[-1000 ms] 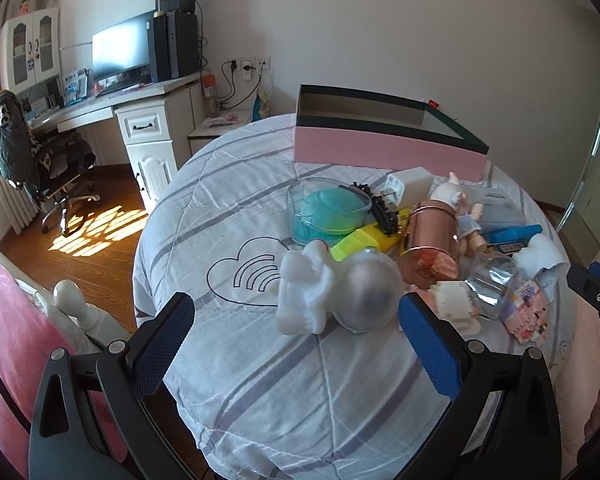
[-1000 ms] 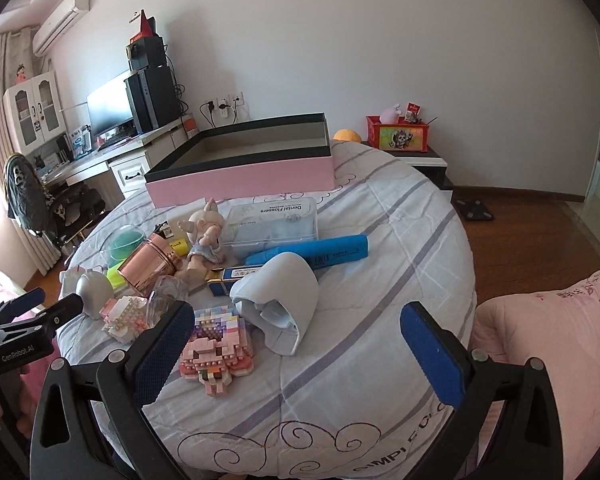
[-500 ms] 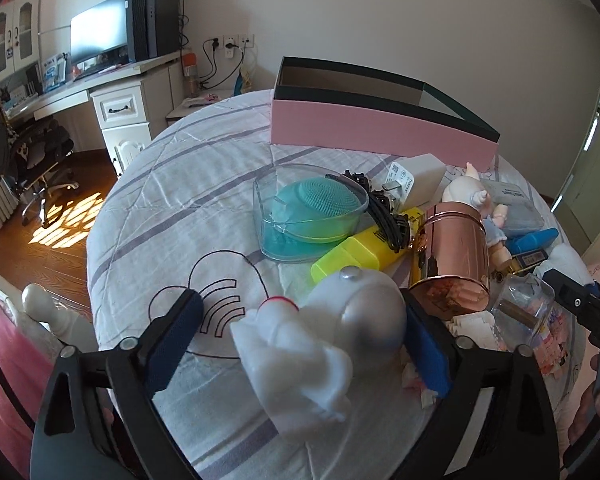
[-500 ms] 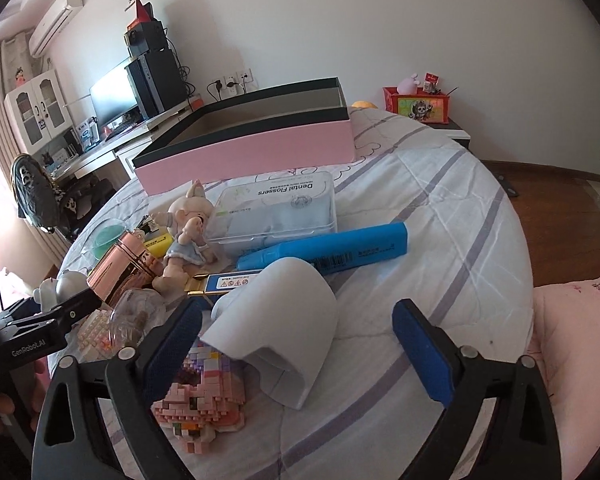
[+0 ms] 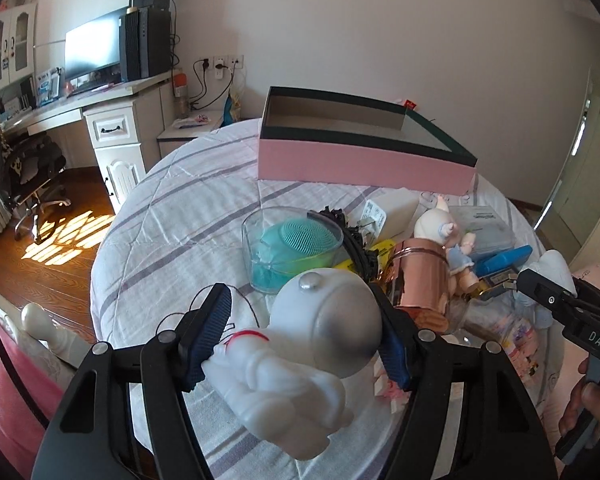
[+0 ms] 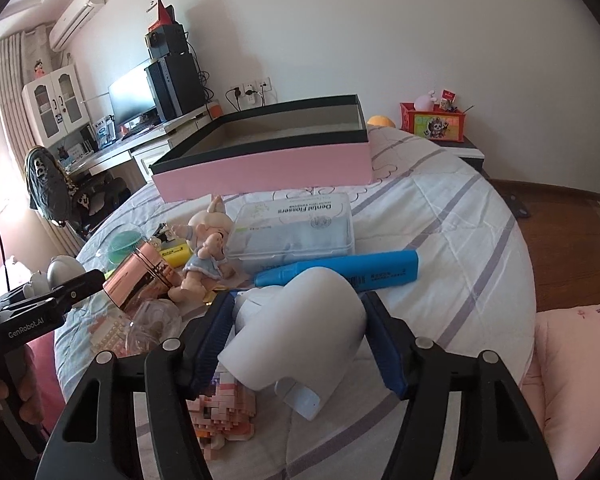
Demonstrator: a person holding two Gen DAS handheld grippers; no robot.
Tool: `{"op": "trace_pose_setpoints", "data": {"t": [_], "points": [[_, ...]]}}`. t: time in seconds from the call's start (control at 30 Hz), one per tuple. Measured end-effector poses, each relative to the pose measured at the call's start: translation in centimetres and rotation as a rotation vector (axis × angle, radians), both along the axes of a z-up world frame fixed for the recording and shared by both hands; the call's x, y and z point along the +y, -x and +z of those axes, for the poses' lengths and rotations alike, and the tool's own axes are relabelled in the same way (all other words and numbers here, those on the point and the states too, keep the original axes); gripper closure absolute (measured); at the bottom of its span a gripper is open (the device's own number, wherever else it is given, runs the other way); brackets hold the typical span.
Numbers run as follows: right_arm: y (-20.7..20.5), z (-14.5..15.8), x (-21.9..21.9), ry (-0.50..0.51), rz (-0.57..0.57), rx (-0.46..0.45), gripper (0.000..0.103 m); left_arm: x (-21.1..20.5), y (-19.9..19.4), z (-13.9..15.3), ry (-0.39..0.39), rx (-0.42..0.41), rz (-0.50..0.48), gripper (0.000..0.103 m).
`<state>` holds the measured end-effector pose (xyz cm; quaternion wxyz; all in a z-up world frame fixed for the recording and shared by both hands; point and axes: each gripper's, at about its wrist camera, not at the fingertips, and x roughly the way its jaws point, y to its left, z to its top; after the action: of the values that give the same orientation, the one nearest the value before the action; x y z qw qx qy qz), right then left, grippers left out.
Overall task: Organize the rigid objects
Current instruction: 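Grasp white astronaut figure with left tool while right tool grasps white ceramic piece, then lower both held items into the pink box and open both tools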
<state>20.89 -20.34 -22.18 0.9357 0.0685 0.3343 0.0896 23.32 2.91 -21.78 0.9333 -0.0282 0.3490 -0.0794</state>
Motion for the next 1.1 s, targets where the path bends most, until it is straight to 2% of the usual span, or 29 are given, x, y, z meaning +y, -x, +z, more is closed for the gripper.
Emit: {"op": "trace_pose_setpoints", "data": {"t": [0.2, 0.3, 0.43, 0.53, 0.7, 0.83, 0.93, 1.03, 1.07, 1.1], "points": [[-0.8, 3.0, 0.5, 0.021, 0.032, -0.066, 0.037, -1.3, -1.3, 3.3, 0.014, -0.056, -0.06, 0.034], [-2.6, 5.0, 1.1, 0.036, 0.064, -0.1, 0.037, -2.5, -3.0, 5.5, -0.008, -0.099, -0.092, 0.034], [-6.8, 7.2, 1.7, 0.058, 0.087, -0.129, 0.037, -3.5, -7.0, 8.1, -0.037, -0.148, -0.134, 0.034], [-10.8, 8.1, 2.1, 0.062, 0.104, -0.119, 0.037, -4.1, -11.4, 8.9, -0.061, -0.138, -0.156, 0.034], [-17.0, 8.4, 3.0, 0.085, 0.104, -0.086, 0.037, -5.1, -18.7, 8.0, -0.092, -0.048, -0.148, 0.034], [-21.5, 6.6, 3.3, 0.07, 0.117, 0.006, 0.037, -5.0, -22.8, 6.0, -0.085, 0.045, -0.122, 0.034], [-23.9, 4.5, 3.2, 0.05, 0.12, 0.09, 0.037, -5.1, -24.3, 4.2, -0.101, 0.115, -0.108, 0.034], [-24.6, 3.2, 3.2, 0.047, 0.119, 0.121, 0.036, -5.2, -24.6, 3.1, -0.108, 0.133, -0.091, 0.033], [-24.7, 2.9, 3.1, 0.041, 0.116, 0.126, 0.036, -5.2, -24.5, 3.0, -0.105, 0.138, -0.081, 0.032], [-24.8, 2.7, 3.0, 0.034, 0.108, 0.132, 0.036, -5.1, -24.3, 3.1, -0.1, 0.138, -0.072, 0.026]]}}
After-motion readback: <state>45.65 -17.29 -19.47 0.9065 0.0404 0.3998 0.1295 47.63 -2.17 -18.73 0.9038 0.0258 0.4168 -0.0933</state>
